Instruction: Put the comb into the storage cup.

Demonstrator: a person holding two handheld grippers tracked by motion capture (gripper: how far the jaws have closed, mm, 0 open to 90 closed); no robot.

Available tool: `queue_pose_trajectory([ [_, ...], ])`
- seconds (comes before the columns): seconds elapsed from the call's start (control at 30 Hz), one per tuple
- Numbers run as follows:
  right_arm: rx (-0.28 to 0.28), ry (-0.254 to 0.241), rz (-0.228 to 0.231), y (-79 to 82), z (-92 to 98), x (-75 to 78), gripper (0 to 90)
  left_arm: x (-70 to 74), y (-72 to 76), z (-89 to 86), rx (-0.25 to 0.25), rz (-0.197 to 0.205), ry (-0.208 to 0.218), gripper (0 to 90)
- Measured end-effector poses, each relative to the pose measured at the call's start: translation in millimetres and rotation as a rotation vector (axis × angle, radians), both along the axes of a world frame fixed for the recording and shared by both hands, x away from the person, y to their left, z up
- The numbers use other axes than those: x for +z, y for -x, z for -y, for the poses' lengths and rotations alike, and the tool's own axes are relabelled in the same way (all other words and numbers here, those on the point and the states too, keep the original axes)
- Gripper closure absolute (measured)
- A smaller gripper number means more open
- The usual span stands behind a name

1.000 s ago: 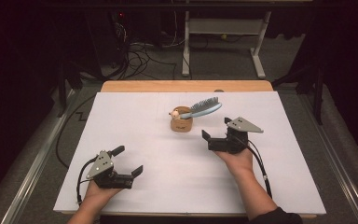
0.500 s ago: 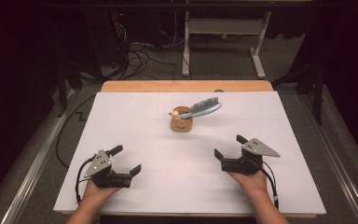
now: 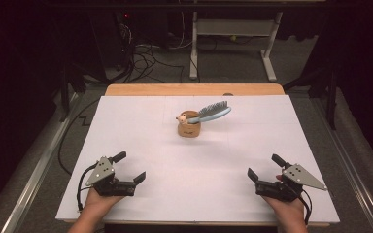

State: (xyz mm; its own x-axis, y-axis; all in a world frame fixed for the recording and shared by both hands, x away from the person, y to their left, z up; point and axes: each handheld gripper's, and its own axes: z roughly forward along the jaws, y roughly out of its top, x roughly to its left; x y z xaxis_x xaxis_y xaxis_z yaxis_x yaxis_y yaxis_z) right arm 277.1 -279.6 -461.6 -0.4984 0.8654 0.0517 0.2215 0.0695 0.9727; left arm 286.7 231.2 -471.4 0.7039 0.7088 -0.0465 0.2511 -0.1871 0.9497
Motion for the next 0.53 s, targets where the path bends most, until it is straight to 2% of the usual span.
queue_pose_trajectory([
  [0.13,0.001,-0.016,0.009,-1.3,0.1,0.8,0.2,-0.3,-1.1,0.2,0.007,-0.005,-0.002,0.0],
  [0.23,0.007,0.004,0.013,-1.3,-0.5,-0.3,0.3,-0.4,-0.8,0.8,0.007,-0.005,-0.004,0.0],
  [0.53,0.005,0.023,0.009,-1.5,-2.8,-1.2,0.2,0.2,-1.6,-1.9,0.018,0.000,-0.006,0.0],
])
